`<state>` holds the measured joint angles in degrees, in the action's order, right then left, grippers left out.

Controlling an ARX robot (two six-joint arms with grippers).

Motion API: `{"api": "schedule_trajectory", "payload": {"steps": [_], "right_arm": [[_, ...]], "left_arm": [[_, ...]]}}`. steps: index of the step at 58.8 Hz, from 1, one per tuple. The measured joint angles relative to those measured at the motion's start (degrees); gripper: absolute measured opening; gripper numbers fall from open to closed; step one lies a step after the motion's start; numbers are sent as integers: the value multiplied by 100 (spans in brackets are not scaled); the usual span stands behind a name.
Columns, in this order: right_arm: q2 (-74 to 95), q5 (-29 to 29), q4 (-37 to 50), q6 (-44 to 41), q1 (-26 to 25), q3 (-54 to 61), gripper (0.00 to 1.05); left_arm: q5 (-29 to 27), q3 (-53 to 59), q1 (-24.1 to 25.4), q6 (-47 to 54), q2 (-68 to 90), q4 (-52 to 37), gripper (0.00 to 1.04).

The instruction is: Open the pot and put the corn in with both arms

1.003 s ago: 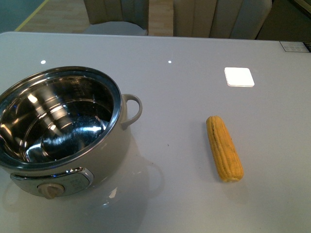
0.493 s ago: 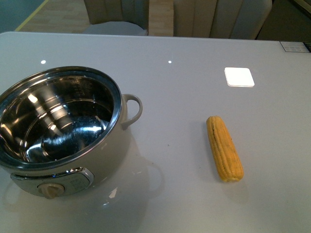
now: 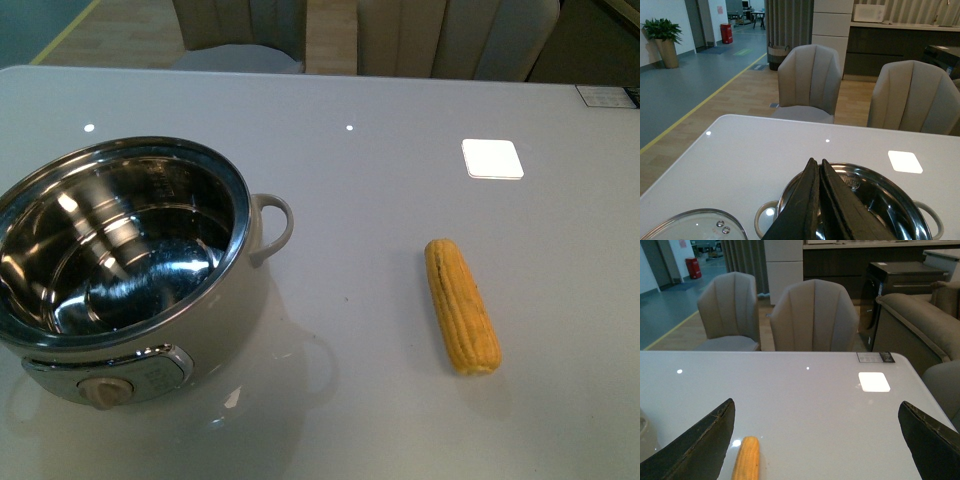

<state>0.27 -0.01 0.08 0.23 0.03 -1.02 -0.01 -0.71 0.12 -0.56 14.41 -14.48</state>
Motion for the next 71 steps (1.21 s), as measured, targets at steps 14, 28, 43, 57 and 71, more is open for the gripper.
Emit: {"api": "schedule_trajectory", "payload": {"steps": [14, 28, 43, 57, 71], "right_arm": [[0, 0, 0, 0, 0, 0, 96], [0, -2, 0, 0, 0, 0, 96], [0, 0, 0, 0, 0, 0, 96], [0, 0, 0, 0, 0, 0, 96], [0, 0, 0, 0, 0, 0, 96]], "left_arm": [[0, 0, 0, 0, -363, 365, 3], [0, -2, -2, 7, -1379, 1423, 3], [0, -2, -2, 4, -1405, 1440, 13], [0, -2, -2, 7, -1405, 1440, 59], [0, -2, -2, 17, -1405, 1440, 98]]}}
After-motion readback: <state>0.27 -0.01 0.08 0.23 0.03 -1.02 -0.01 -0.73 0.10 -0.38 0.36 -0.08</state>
